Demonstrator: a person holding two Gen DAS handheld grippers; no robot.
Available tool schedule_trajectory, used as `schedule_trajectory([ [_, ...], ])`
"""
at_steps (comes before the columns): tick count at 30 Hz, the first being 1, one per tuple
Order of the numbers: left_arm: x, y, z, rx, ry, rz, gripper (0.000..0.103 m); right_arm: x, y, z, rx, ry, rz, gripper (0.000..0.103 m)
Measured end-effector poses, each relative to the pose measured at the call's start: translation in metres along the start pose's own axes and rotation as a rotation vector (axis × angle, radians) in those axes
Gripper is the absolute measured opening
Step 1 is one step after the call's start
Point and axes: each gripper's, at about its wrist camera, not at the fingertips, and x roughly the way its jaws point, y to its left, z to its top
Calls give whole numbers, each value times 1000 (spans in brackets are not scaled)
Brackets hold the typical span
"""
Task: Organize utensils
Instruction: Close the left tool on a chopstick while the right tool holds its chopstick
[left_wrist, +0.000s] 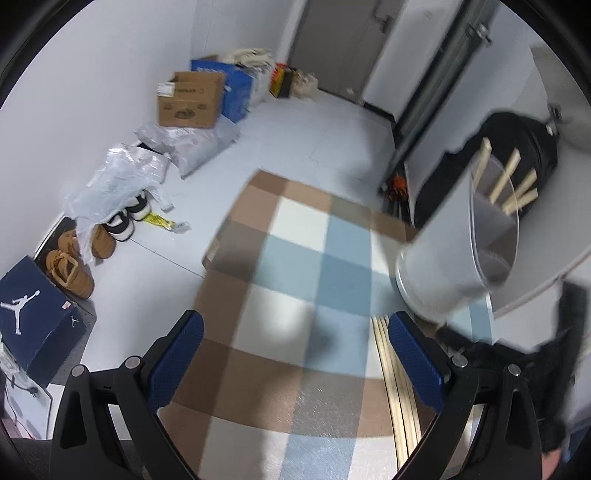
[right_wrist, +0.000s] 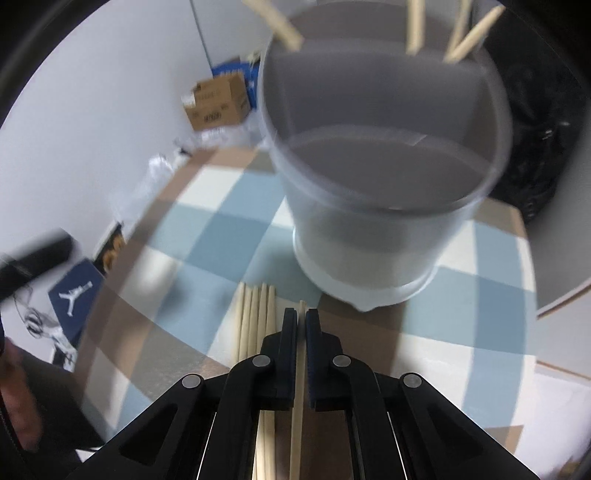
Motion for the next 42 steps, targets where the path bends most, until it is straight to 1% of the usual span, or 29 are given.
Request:
schedule_trajectory([
  [4,18,-28,-15,126,87,21,98,-38,-16,0,51,-107,33,4],
  [6,28,-40,-23,162,138,24,98,-48,-13,3,75,-145,45,4],
  [10,36,-52,-31,188,189,39,98,-74,-22,3,92,-221,71,4],
  [15,47,-58,-37,196,243,81,98,-94,-38,-6,110,-260,102,4],
  [20,54,-65,-41,243,243,159,98,-106,-53,-16,142,-287,125,4],
  [22,58,-65,-43,247,260,180,98,-107,-60,-19,161,-295,139,4],
  [28,61,-62,-39,196,279,165,98,-113,-70,-21,192,-318,165,4],
  [33,66,-67,-35,176,293,174,98,-116,-75,-23,210,-338,178,4],
  [39,67,-70,-37,170,308,184,98,-120,-84,-25,259,-353,212,4],
  [41,68,-68,-39,183,320,218,98,-120,-86,-25,266,-356,218,4],
  [42,66,-70,-41,199,311,222,98,-120,-87,-25,266,-356,219,4],
])
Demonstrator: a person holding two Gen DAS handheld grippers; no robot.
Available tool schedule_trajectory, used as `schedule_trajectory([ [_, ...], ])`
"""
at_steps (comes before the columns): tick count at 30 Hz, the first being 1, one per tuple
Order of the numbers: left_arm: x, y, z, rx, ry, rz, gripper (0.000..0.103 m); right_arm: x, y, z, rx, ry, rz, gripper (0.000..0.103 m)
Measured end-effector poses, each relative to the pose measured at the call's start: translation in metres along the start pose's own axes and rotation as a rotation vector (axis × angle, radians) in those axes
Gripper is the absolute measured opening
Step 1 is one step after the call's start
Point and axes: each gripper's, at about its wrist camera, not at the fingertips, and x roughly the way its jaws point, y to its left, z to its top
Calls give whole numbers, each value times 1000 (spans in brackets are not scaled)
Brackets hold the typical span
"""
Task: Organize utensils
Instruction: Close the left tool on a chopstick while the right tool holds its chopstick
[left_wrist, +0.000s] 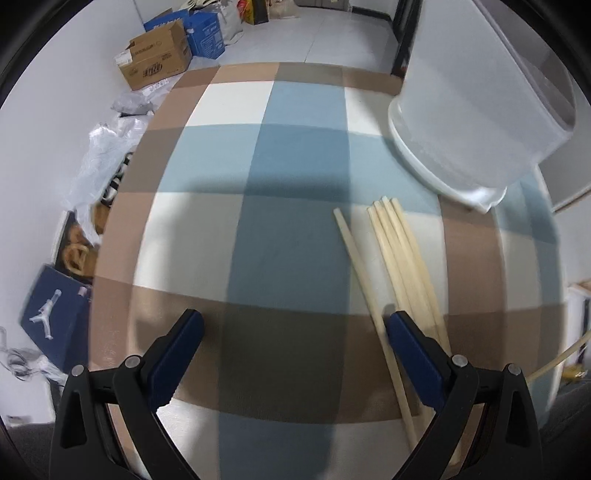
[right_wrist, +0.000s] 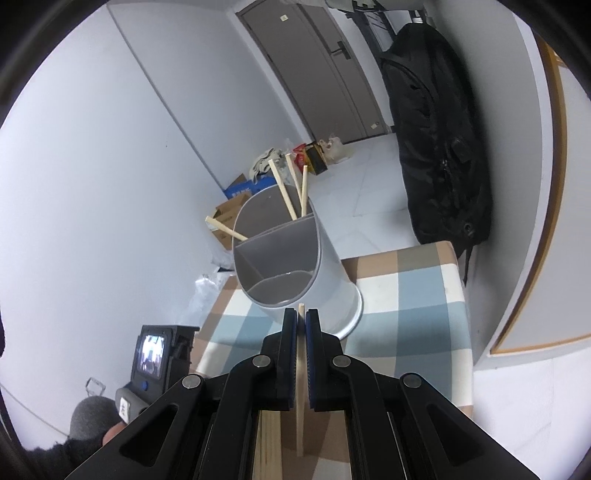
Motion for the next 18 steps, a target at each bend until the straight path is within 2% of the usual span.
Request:
schedule_trajectory([
  [7,3,0,7,-14,15,8,97,-3,1,-1,-2,-2,20,4],
  [11,3,-8,17,4,7,10,86,-4,2,-2,1,-2,28,4],
  [14,3,-14,25,15,1,12,73,-4,1,-1,6,-2,30,4],
  [16,3,-16,27,19,-1,-9,52,-5,-1,-1,10,-4,31,4],
  [17,2,-16,27,22,-1,-20,46,-5,-1,0,11,-5,30,4],
  [18,2,-19,28,30,-6,-27,30,-6,-2,0,13,-7,28,4],
])
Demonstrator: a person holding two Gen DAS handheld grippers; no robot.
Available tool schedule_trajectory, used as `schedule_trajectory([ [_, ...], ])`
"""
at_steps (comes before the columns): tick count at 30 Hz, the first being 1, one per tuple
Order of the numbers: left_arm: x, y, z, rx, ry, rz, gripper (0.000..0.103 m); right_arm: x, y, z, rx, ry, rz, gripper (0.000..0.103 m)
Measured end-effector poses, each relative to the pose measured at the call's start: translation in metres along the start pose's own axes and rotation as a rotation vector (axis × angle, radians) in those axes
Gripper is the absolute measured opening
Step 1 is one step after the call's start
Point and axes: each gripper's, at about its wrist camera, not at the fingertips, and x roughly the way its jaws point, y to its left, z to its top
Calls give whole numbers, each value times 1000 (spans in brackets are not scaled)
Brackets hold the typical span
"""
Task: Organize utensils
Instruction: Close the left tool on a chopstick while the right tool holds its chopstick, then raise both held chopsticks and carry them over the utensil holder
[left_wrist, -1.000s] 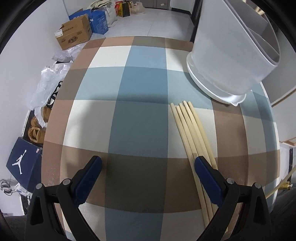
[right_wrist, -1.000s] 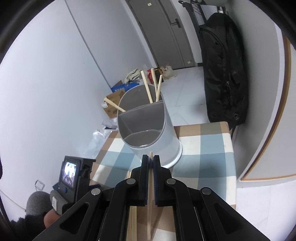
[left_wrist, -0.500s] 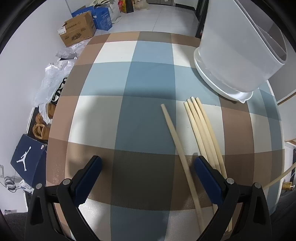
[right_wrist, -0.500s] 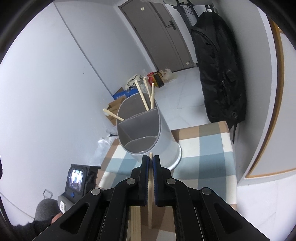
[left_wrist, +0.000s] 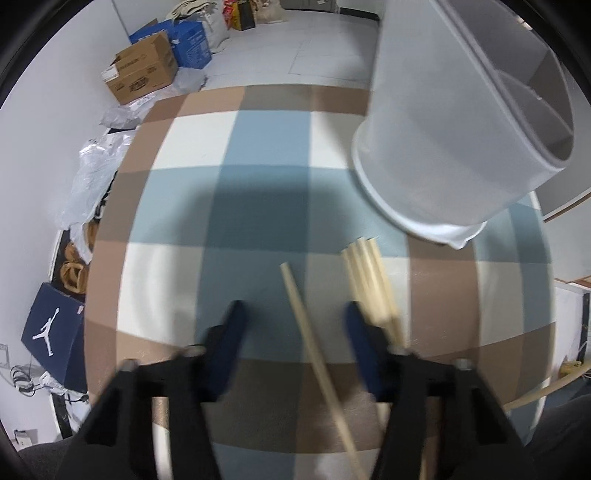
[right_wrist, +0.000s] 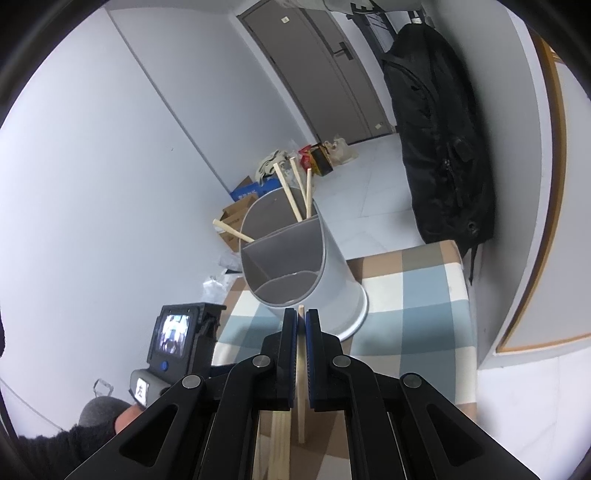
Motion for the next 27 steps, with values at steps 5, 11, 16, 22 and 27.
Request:
schedule_trajectory([
  [5,0,1,3,-21,-8,-45,3,1,-3,0,5,1,-6,4],
  [11,-23,14,-2,-67,-126,-92,2,0,-4,0,3,-5,-11,4],
  [16,-61,20,-15,-71,-272,-129,2,-1,0,-1,-18,-13,-20,4],
  [22,-96,25,-27,-82,-389,-176,1,-7,9,-3,-42,-36,-23,4],
  [27,-110,27,-23,-61,-439,-205,1,-13,19,-2,-63,-53,-26,4],
])
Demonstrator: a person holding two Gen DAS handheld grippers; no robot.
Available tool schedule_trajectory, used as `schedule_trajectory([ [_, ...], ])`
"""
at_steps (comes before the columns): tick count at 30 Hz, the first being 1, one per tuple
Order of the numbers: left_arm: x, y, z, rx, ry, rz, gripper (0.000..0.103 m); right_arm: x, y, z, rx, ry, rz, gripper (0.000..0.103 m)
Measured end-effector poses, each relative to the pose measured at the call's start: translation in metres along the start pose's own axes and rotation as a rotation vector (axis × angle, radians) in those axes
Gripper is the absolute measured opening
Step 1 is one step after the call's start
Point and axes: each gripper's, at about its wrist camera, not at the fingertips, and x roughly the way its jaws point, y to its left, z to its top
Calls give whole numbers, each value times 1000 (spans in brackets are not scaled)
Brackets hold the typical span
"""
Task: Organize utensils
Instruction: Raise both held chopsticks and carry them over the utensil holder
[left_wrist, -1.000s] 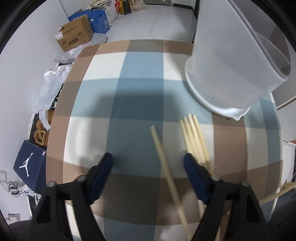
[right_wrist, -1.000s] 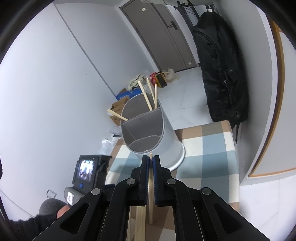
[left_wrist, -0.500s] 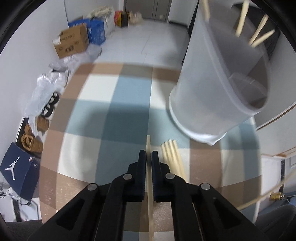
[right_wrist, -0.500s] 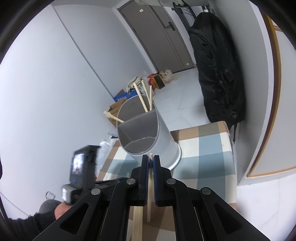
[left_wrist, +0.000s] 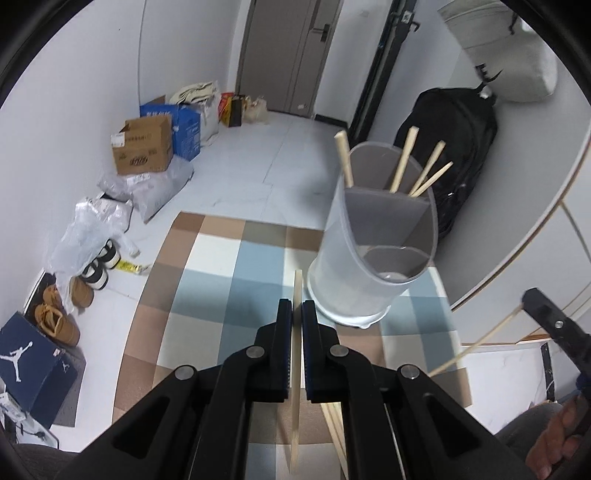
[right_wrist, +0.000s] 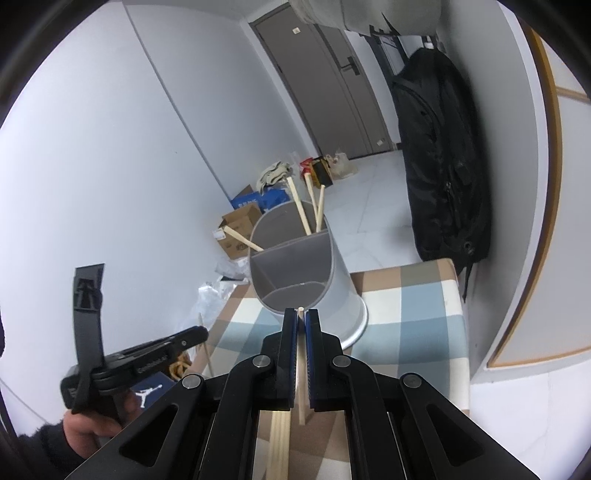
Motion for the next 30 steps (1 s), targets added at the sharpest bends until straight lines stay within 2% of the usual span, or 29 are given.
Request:
schedule_trajectory([
  [8,-24,-10,11,60,-59,-36,1,-11,17,5,-28,-16,-6,4],
  [12,-40,-9,22,35,-97,-62,1,-16,24,15,-38,-31,-6,4],
  [19,-70,-17,49,33,-177,-98,1,-30,42,48,-79,-86,7,4],
  [30,-92,-41,105,92,-238,-145,1,-23,55,118,-108,-137,25,4],
])
